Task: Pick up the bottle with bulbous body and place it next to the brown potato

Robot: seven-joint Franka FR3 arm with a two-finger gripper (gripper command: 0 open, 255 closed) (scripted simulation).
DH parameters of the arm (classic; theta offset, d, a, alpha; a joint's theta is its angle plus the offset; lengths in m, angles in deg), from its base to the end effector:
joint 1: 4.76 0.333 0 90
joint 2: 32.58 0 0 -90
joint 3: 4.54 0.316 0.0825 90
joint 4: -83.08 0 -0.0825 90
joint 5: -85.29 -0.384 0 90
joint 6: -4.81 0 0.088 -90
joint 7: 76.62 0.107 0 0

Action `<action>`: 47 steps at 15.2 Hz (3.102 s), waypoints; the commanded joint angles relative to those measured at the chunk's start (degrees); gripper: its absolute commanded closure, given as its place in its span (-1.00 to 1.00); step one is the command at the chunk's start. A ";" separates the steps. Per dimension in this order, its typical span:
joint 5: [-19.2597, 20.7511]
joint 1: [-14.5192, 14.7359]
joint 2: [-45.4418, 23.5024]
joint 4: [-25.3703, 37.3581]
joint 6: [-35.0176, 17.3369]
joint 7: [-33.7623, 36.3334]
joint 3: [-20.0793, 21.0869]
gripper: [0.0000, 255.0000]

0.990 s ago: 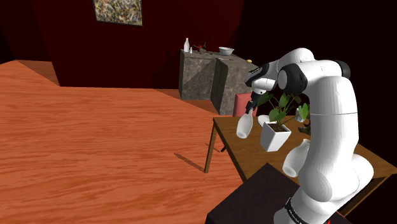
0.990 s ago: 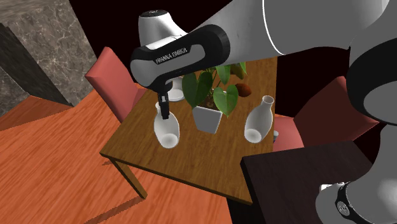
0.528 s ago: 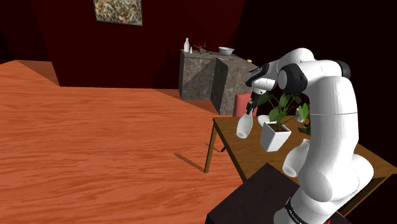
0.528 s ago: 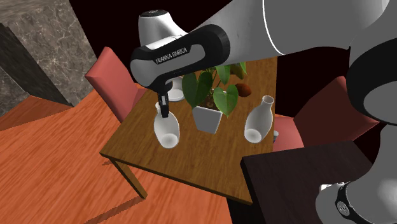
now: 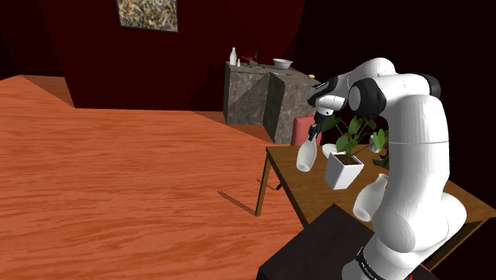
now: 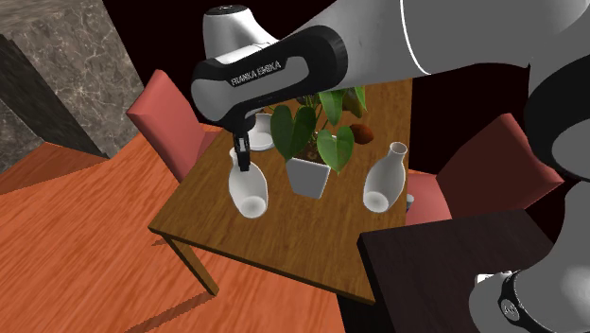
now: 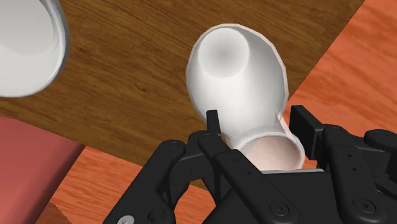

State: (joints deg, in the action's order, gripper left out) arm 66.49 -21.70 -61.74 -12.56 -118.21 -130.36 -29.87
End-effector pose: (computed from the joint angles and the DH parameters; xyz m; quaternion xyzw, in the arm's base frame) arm 0.5304 -0.4173 0.3348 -0.9986 -0.0377 -0.0342 0.0123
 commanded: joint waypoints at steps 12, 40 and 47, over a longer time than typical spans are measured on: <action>2.48 0.44 3.86 4.61 8.03 1.89 -1.33 1.00; 4.01 -1.57 5.03 24.77 28.89 4.61 -2.35 1.00; 3.13 -3.39 2.92 33.55 35.56 5.08 -2.26 1.00</action>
State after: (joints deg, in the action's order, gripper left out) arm 69.79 -24.82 -58.42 19.62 -83.63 -125.39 -32.17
